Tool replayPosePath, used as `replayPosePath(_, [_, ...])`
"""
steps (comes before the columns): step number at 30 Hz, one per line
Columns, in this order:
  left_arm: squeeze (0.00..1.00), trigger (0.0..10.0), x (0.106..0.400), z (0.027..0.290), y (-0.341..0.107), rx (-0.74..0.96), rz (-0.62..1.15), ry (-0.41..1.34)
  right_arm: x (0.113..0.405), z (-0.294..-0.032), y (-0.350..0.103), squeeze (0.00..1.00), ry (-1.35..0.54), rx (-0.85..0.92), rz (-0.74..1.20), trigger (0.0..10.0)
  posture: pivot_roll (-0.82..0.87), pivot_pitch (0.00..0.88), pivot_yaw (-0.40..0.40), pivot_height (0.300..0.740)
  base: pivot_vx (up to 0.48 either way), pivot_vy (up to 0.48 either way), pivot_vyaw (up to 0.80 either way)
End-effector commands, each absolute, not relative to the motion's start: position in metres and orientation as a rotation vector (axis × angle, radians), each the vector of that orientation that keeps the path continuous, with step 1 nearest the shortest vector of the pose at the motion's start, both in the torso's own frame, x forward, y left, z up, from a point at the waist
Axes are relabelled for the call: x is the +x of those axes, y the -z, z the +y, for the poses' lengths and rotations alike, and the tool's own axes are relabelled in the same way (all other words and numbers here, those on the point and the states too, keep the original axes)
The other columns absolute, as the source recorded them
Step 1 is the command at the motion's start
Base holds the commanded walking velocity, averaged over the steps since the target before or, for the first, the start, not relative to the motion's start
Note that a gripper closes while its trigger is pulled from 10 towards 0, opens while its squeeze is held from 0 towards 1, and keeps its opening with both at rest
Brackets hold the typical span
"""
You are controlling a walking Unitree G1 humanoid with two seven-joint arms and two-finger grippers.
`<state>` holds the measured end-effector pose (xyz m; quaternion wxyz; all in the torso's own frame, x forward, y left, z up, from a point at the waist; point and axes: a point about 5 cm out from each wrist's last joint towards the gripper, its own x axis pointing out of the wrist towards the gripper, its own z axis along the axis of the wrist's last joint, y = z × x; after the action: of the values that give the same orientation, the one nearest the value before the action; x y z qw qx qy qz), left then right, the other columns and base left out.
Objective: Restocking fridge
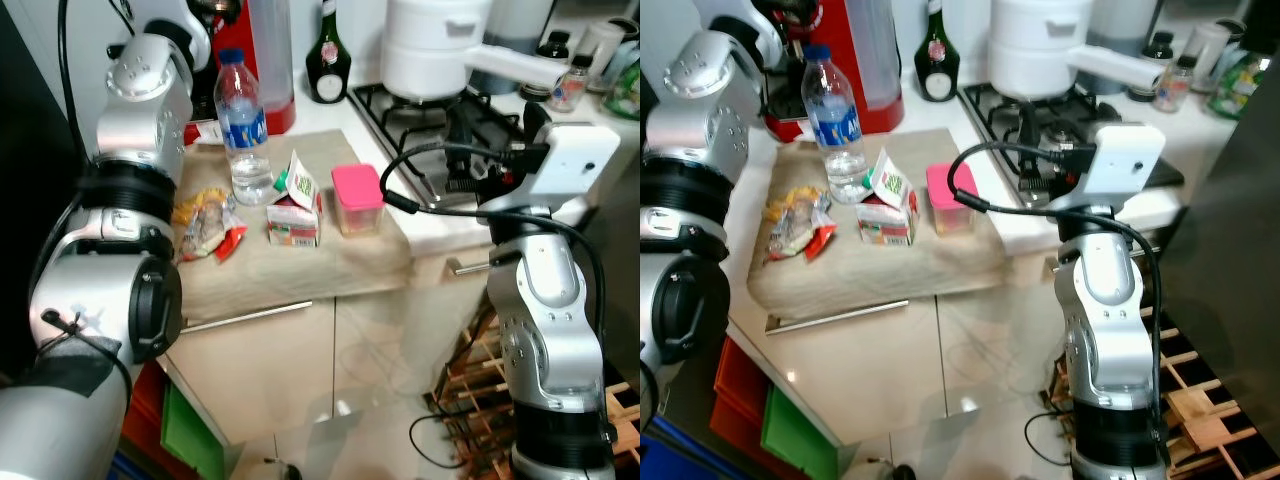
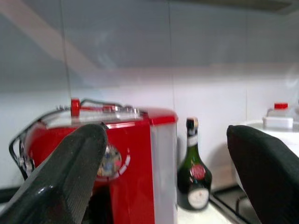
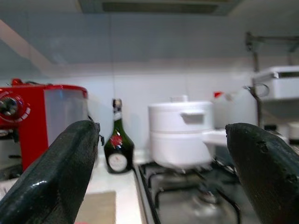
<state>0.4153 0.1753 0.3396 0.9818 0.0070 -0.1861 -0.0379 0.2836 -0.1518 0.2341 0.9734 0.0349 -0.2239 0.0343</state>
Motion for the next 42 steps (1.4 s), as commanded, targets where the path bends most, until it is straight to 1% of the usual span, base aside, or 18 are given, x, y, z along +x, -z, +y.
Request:
replayPosePath(1, [0.00, 10.0, 0.416, 0.181, -0.349, 0.008, -0.389, 0.059, 0.277, -0.150, -0.235, 0.13, -0.072, 0.083, -0.446, 10.0, -0.05, 0.000, 0.088, 0.740, 0.000, 0.000, 0.00])
replayPosePath(7, [0.00, 10.0, 0.421, 0.180, -0.351, -0.021, -0.358, 0.054, 0.266, -0.146, -0.227, 0.13, -0.085, 0.085, -0.397, 10.0, -0.08, 0.000, 0.097, 0.740, 0.000, 0.000, 0.00])
replayPosePath(10, [0.00, 10.0, 0.423, 0.175, -0.345, -0.030, -0.329, 0.071, 0.261, -0.147, -0.225, 0.13, -0.077, 0.081, -0.378, 10.0, -0.11, 0.000, 0.098, 0.740, 0.000, 0.000, 0.00])
replayPosePath(14, [0.00, 10.0, 0.425, 0.167, -0.335, -0.097, -0.287, 0.108, 0.253, -0.150, -0.225, 0.13, -0.068, 0.071, -0.359, 10.0, -0.13, 0.000, 0.099, 0.740, 0.000, 0.000, 0.00])
replayPosePath(17, [0.00, 10.0, 0.426, 0.161, -0.329, -0.113, -0.267, 0.141, 0.251, -0.151, -0.224, 0.13, -0.062, 0.067, -0.348, 10.0, -0.14, 0.000, 0.099, 0.740, 0.000, 0.000, 0.00])
replayPosePath(24, [0.00, 10.0, 0.428, 0.146, -0.314, -0.091, -0.232, 0.204, 0.240, -0.152, -0.221, 0.13, -0.057, 0.060, -0.308, 10.0, -0.16, 0.000, 0.100, 0.740, 0.000, 0.000, 0.00])
replayPosePath(29, [0.00, 10.0, 0.428, 0.140, -0.315, -0.051, -0.224, 0.219, 0.229, -0.152, -0.216, 0.13, -0.046, 0.058, -0.269, 10.0, -0.19, 0.030, 0.114, 0.740, 0.000, 0.000, 0.00])
replayPosePath(33, [0.00, 10.0, 0.429, 0.141, -0.313, -0.035, -0.214, 0.192, 0.222, -0.152, -0.215, 0.13, -0.036, 0.057, -0.253, 10.0, -0.21, 0.051, 0.123, 0.740, 0.000, 0.000, 0.00])
replayPosePath(36, [0.00, 10.0, 0.429, 0.148, -0.309, 0.014, -0.211, 0.101, 0.213, -0.152, -0.209, 0.13, -0.019, 0.048, -0.221, 10.0, -0.24, 0.065, 0.137, 0.740, 0.000, 0.000, 0.00])
replayPosePath(38, [0.00, 10.0, 0.429, 0.151, -0.309, 0.020, -0.223, 0.084, 0.212, -0.153, -0.207, 0.13, -0.011, 0.044, -0.213, 10.0, -0.24, 0.063, 0.149, 0.740, 0.000, 0.000, 0.00])
replayPosePath(41, [0.00, 10.0, 0.427, 0.153, -0.313, -0.012, -0.274, 0.119, 0.214, -0.153, -0.206, 0.13, -0.005, 0.038, -0.210, 10.0, -0.24, 0.052, 0.161, 0.740, 0.000, 0.000, 0.00])
replayPosePath(42, [0.00, 10.0, 0.424, 0.153, -0.314, -0.016, -0.333, 0.168, 0.214, -0.154, -0.207, 0.13, -0.002, 0.032, -0.216, 10.0, -0.23, 0.033, 0.165, 0.740, 0.000, 0.000, 0.00])
